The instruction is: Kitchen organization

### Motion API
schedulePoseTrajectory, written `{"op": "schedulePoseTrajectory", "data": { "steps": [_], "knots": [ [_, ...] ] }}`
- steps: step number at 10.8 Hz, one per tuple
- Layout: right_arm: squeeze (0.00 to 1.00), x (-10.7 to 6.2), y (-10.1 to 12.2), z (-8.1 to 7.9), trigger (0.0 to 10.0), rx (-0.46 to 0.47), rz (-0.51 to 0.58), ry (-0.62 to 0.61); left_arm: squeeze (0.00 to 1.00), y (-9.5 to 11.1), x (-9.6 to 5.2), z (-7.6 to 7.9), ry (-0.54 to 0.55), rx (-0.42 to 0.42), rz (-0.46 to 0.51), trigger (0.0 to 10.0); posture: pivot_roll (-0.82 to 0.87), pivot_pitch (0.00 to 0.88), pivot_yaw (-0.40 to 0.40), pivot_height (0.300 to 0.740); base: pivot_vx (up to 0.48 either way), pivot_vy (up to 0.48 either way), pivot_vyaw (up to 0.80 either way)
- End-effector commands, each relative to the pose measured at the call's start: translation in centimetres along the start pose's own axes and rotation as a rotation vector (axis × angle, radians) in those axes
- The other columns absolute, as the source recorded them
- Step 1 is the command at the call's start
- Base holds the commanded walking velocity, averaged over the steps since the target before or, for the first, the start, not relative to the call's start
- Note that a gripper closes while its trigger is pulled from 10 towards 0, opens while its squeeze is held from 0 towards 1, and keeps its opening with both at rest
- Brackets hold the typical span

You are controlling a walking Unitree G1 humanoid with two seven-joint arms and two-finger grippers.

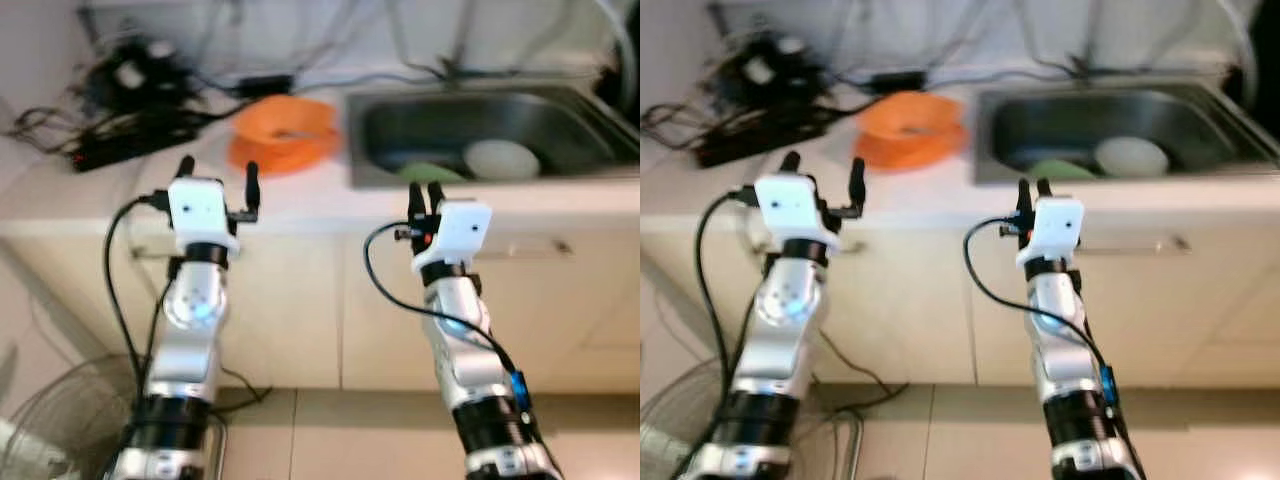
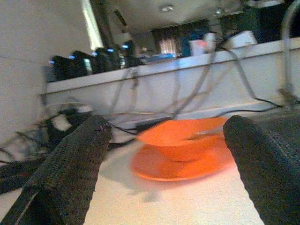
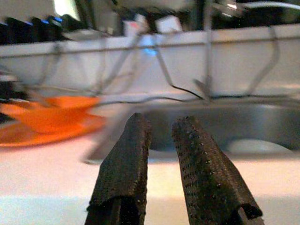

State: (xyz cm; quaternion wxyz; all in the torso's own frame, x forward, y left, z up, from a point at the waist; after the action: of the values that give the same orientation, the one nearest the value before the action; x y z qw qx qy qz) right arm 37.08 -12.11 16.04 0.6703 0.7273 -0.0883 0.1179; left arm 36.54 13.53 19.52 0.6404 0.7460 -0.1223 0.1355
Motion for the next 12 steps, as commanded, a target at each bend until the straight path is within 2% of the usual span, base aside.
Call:
{"op": "schedulePoseTrajectory", "data": {
  "steps": [1,5,8,9,12],
  "knots": [
    [0.0,0.0,-0.1,0.0,10.0,-0.004,-0.009,0.0,0.0,-0.1,0.1,-0.1,-0.005,0.006,-0.005,10.0,0.07,0.0,0.091,0.74,0.0,0.0,0.0],
    [0.0,0.1,-0.3,-0.2,10.0,0.004,-0.021,0.015,0.0,-0.2,-0.1,-0.3,0.005,-0.009,-0.009,10.0,0.08,0.0,0.085,0.74,0.0,0.0,0.0],
    [0.0,0.1,-0.2,-0.8,10.0,-0.034,-0.013,0.051,0.0,-0.6,-0.1,-0.3,0.008,-0.007,-0.027,10.0,0.07,0.0,0.085,0.74,0.0,0.0,0.18],
    [0.0,0.1,-0.2,-0.7,10.0,-0.028,-0.013,0.048,0.0,-0.7,0.0,-0.1,-0.001,-0.005,-0.029,10.0,0.07,0.0,0.086,0.74,0.244,0.0,0.8],
    [0.0,0.2,0.1,-0.6,10.0,-0.01,-0.004,0.046,0.0,-1.0,-0.2,0.7,-0.029,-0.007,-0.037,10.0,0.05,0.0,0.086,0.74,0.247,0.0,0.0]
  ]
}}
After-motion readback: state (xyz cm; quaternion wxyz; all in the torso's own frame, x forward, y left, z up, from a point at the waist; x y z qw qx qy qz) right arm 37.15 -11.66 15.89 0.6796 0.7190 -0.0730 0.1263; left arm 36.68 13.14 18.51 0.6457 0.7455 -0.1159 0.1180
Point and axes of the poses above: a point about 5 cm out from each wrist's last joint towards the gripper, its own x axis pointing out of the wrist towards the gripper, its own y axis along the axis of the wrist's last joint, z = x × y, the point moved 5 cm from there along x, pointing out of the wrist towards the gripper, and after that the axes turned 4 degrees about x, right-handed, at the moved point
